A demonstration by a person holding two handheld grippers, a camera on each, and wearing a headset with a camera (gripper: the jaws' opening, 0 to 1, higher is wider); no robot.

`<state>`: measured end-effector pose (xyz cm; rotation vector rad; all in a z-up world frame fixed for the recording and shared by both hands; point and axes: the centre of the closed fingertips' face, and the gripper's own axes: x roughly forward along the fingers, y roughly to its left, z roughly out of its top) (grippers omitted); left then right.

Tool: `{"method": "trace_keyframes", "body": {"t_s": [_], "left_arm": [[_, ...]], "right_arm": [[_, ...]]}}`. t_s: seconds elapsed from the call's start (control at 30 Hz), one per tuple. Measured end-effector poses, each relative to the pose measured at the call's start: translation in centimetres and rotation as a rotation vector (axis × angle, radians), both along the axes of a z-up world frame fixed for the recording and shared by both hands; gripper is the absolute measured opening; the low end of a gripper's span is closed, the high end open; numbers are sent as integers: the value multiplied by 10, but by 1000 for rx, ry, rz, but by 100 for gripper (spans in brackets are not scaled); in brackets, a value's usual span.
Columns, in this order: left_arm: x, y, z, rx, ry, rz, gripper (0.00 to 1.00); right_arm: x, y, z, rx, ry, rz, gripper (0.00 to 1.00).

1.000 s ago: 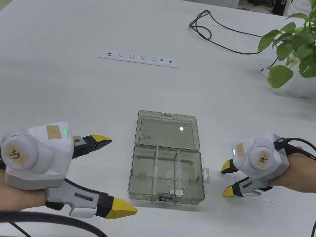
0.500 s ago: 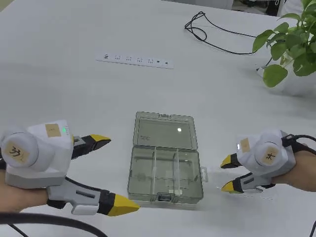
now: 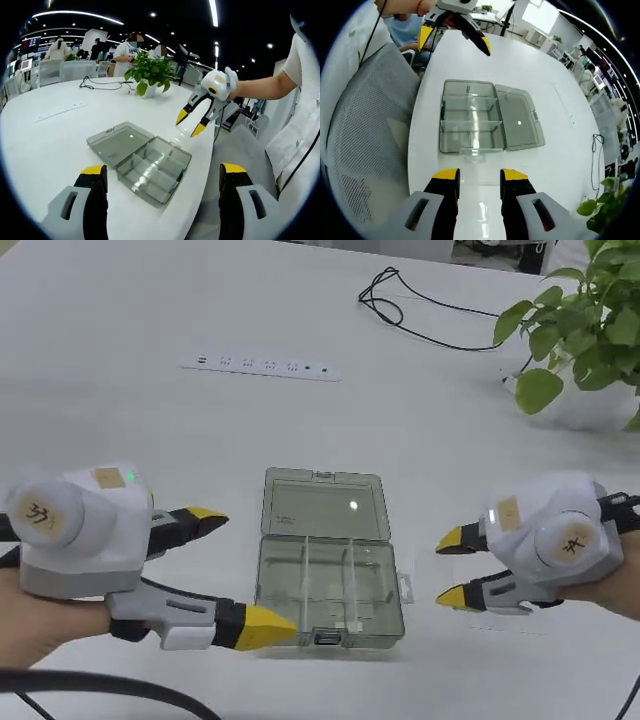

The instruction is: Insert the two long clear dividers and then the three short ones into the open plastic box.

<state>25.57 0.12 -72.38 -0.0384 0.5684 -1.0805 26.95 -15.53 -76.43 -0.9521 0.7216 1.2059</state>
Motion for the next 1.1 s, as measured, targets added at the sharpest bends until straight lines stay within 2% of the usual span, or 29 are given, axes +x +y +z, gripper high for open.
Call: {"method": "trace_keyframes", "body": {"t_s": [0.1, 0.2, 0.27, 0.33, 0.4, 0.43, 0.53, 0.6, 0.7, 0.73, 0.93, 1.0, 1.1], "left_arm": [[0, -6, 4, -25, 22, 5, 91], [-2, -12, 7, -62, 84, 22, 86], [-1, -16, 12, -90, 83, 22, 83], [-2, -21, 15, -115, 118, 31, 78], [-5, -27, 17, -140, 176, 31, 73], [-5, -29, 18, -148, 183, 30, 71], [-6, -35, 20, -164, 196, 29, 64], [-8, -41, 21, -183, 232, 33, 61], [-11, -49, 22, -205, 268, 30, 54], [-13, -54, 24, -225, 294, 26, 52], [-16, -70, 27, -278, 360, 25, 43], [-15, -72, 28, -299, 375, 33, 39], [-15, -76, 29, -330, 415, 40, 33]], "right_arm": [[-2, 10, 11, 16, -19, 6, 33], [-4, 19, 21, 27, -39, 10, 33], [-6, 25, 27, 36, -49, 13, 32], [-8, 31, 32, 45, -57, 16, 33], [-11, 37, 37, 52, -63, 21, 33], [-12, 40, 39, 53, -69, 24, 33], [-14, 44, 42, 56, -76, 30, 33], [-16, 49, 45, 64, -81, 29, 33], [-19, 55, 48, 73, -86, 32, 33], [-20, 57, 50, 74, -88, 32, 33], [-24, 66, 55, 80, -101, 39, 33], [-25, 67, 56, 81, -105, 42, 33], [-28, 72, 59, 82, -111, 52, 33]]}}
